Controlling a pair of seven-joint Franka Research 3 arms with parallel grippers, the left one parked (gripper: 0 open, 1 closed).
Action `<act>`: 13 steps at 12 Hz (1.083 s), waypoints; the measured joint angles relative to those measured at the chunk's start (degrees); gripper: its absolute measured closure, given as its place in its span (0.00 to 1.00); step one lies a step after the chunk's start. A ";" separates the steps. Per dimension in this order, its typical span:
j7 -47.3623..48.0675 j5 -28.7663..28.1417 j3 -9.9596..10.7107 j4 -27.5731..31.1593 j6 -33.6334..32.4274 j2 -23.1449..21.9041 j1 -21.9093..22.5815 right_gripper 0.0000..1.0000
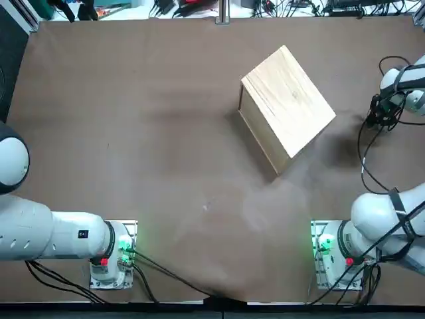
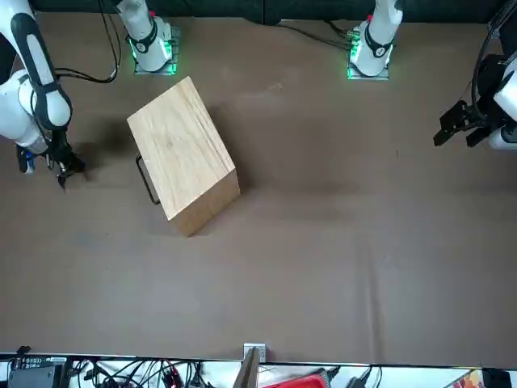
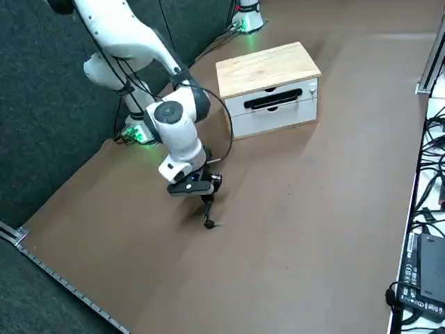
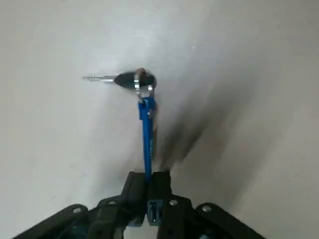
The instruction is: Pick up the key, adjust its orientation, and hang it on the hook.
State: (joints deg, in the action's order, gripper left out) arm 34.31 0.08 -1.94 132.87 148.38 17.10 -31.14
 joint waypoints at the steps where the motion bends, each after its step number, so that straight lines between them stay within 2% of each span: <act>1: -0.53 0.00 -0.16 -0.25 -1.67 -1.41 0.31 0.96; 4: -2.36 0.00 -0.36 -1.15 -7.10 -6.51 1.84 0.96; 7: -4.47 0.00 -0.47 -5.06 -16.23 -10.15 4.35 0.96; 9: -4.47 0.00 -0.58 -9.69 -23.49 -10.97 6.15 0.96; 10: -4.81 0.00 -0.64 -14.20 -28.06 -10.99 8.14 0.96; 13: -8.49 0.00 -0.68 -17.03 -29.73 -10.74 10.05 0.96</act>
State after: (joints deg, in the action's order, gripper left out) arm 25.83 0.09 -2.63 115.84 118.65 6.36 -21.09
